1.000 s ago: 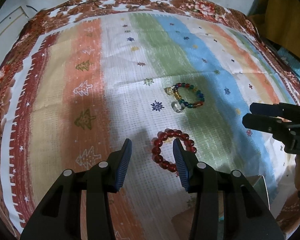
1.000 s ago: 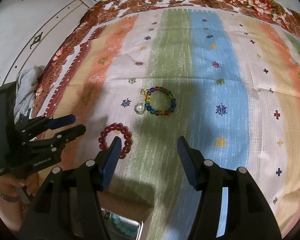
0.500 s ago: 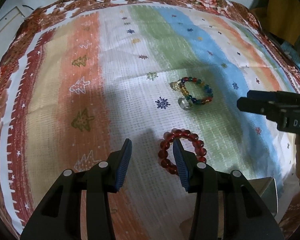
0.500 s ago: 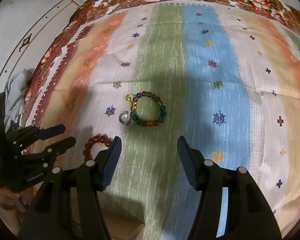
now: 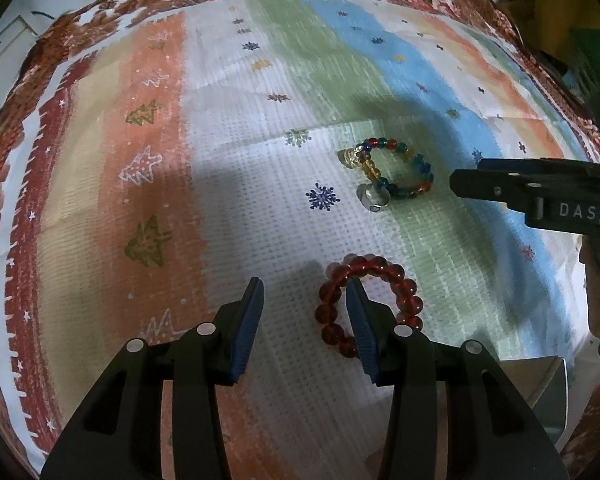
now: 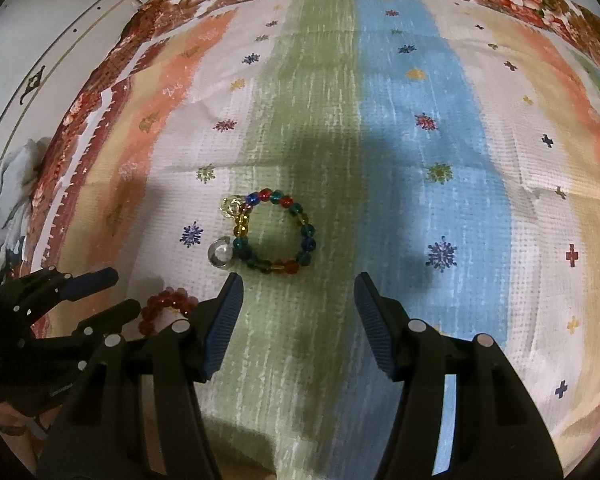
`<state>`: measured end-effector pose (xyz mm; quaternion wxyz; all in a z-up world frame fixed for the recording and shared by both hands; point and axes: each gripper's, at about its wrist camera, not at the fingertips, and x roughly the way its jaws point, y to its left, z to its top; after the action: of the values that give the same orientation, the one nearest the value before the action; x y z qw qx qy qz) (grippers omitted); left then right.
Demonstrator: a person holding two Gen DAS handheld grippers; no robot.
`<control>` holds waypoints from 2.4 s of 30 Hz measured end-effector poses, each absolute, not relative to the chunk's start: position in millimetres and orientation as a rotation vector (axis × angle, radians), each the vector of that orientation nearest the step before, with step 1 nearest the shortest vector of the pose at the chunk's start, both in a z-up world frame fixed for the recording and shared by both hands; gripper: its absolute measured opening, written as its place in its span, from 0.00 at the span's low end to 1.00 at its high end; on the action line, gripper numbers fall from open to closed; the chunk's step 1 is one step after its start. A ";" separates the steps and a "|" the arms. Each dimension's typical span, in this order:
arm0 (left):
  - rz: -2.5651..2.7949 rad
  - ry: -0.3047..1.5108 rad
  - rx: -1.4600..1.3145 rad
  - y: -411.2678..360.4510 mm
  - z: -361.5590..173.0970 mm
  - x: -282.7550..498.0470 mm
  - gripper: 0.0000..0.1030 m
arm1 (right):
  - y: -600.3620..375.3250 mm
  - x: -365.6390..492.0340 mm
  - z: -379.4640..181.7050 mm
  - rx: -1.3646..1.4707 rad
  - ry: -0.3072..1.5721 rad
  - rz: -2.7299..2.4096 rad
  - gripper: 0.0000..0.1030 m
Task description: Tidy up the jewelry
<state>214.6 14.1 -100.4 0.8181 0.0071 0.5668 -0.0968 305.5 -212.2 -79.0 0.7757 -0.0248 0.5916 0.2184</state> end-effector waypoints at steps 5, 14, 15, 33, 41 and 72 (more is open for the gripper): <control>-0.209 1.215 0.023 12.1 -104.4 218.6 0.42 | -208.3 310.0 -82.5 -0.051 1.285 0.478 0.57; -0.216 1.226 0.029 10.4 -108.5 219.3 0.43 | -188.7 309.8 -85.1 -0.067 1.295 0.524 0.57; -0.217 1.226 0.028 10.5 -108.4 219.5 0.43 | -186.4 310.1 -85.7 -0.069 1.295 0.526 0.57; -0.221 1.251 0.042 12.4 -120.0 221.0 0.43 | -170.3 316.9 -103.4 0.089 1.435 0.543 0.57; -0.229 1.248 0.037 13.7 -118.9 220.7 0.43 | -166.1 325.1 -112.8 0.114 1.473 0.518 0.58; -0.237 1.218 0.055 12.6 -114.0 217.3 0.13 | -179.1 330.7 -115.6 0.049 1.413 0.458 0.11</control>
<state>217.3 12.6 -114.0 0.8133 0.0259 0.5706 -0.1108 330.7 -179.1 -115.6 0.7363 0.0225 0.6433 0.2086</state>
